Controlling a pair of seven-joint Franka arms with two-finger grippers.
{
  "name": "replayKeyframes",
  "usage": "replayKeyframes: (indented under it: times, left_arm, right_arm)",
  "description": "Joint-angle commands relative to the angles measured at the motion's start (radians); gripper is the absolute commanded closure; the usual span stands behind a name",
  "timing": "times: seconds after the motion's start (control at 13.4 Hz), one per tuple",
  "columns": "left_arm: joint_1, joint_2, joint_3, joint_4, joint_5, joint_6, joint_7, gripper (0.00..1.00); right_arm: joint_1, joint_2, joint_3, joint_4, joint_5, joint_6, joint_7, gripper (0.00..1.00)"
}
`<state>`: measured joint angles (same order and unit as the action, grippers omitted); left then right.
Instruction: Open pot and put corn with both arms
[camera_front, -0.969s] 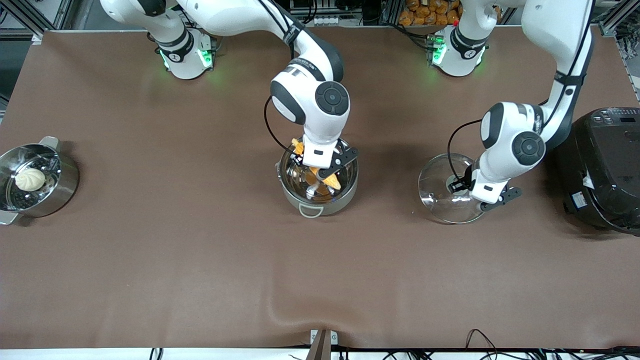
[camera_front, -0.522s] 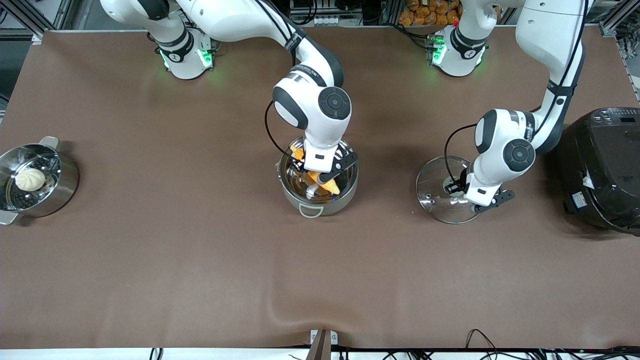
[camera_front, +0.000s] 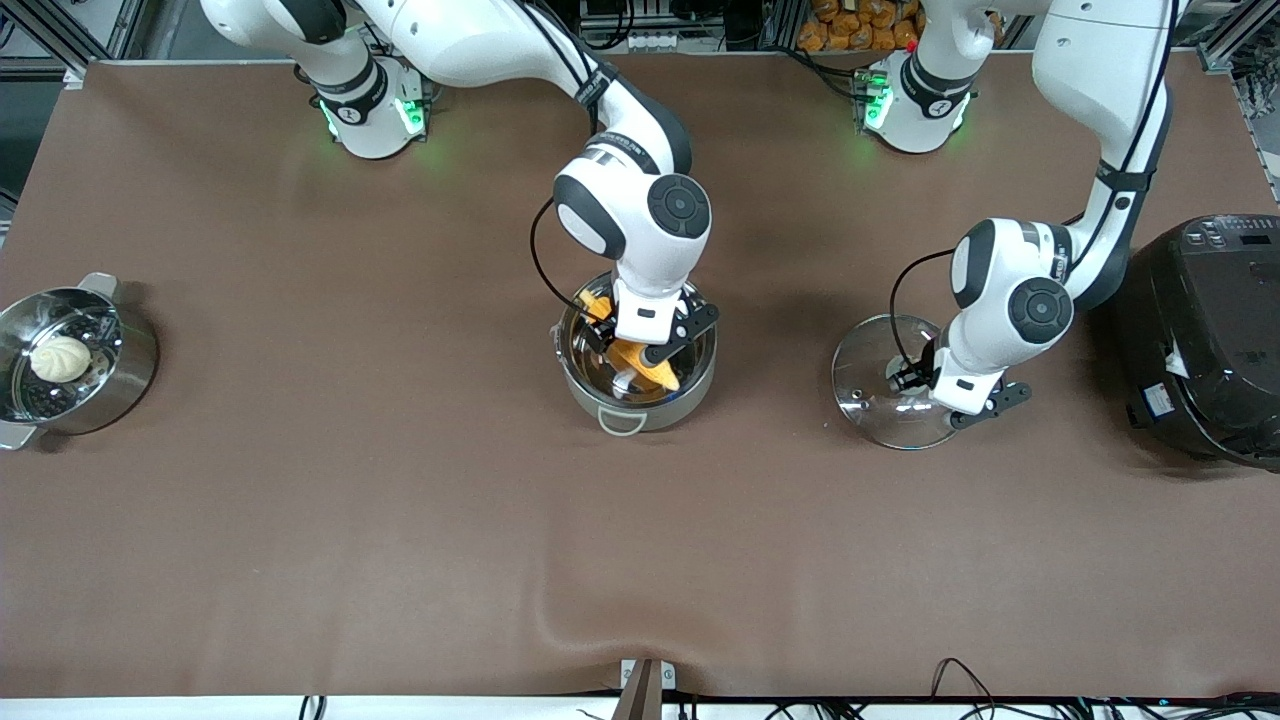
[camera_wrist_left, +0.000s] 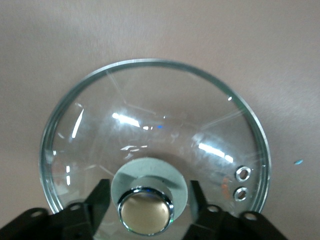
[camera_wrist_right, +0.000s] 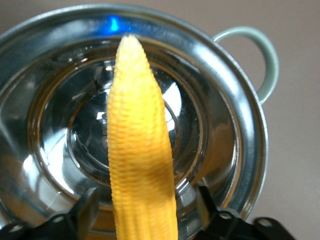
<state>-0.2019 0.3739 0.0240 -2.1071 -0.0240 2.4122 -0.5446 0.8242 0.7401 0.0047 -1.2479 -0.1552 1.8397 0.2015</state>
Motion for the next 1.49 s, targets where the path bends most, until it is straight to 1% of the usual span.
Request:
replayKeyframes:
  times: [0.0,0.15,0.3,0.37,0.52,0.6,0.75,0.97,1.04,1.19,1.27,1.42]
  left_arm:
    - [0.012,-0.042,-0.003,0.028,0.029,-0.036,0.005,0.0]
    - [0.022,-0.078,-0.001,0.093,0.032,-0.121,0.006,0.0]
    - [0.036,-0.09,-0.003,0.22,0.033,-0.284,0.006,0.0]
    - [0.035,-0.098,-0.004,0.272,0.041,-0.357,0.006,0.0]
    - [0.027,-0.133,-0.016,0.349,0.131,-0.436,0.008,0.0]
    - [0.027,-0.148,-0.022,0.372,0.134,-0.467,0.008,0.0]
    - [0.029,-0.206,-0.032,0.386,0.138,-0.508,0.006,0.0]
    - [0.027,-0.3,-0.036,0.389,0.131,-0.536,0.008,0.0]
    - [0.027,-0.314,-0.038,0.419,0.131,-0.576,0.009,0.0]
    - [0.024,-0.308,-0.038,0.516,0.125,-0.698,0.035,0.0]
    - [0.024,-0.312,-0.039,0.529,0.122,-0.709,0.044,0.0]
    - [0.03,-0.329,-0.064,0.532,0.122,-0.72,0.044,0.0]
  right_arm:
    - [-0.037,-0.024,-0.005,0.019,0.008,-0.03,0.01,0.0]
    - [-0.103,-0.067,0.003,0.018,0.029,-0.098,-0.004,0.0]
    - [-0.178,-0.137,0.0,0.001,0.112,-0.144,-0.1,0.0]
    - [-0.227,-0.169,0.0,-0.01,0.124,-0.171,-0.169,0.0]
    - [-0.321,-0.243,-0.002,-0.047,0.126,-0.239,-0.317,0.0]
    - [-0.362,-0.287,-0.002,-0.079,0.126,-0.246,-0.356,0.0]
    - [-0.465,-0.359,0.0,-0.151,0.126,-0.247,-0.402,0.0]
    - [-0.571,-0.456,-0.005,-0.263,0.126,-0.24,-0.406,0.0]
    - [-0.612,-0.476,-0.005,-0.29,0.126,-0.235,-0.404,0.0]
    - [-0.664,-0.51,-0.003,-0.343,0.126,-0.223,-0.403,0.0]
    - [-0.683,-0.537,-0.005,-0.385,0.126,-0.202,-0.402,0.0]
    - [-0.721,-0.605,-0.005,-0.502,0.126,-0.127,-0.401,0.0]
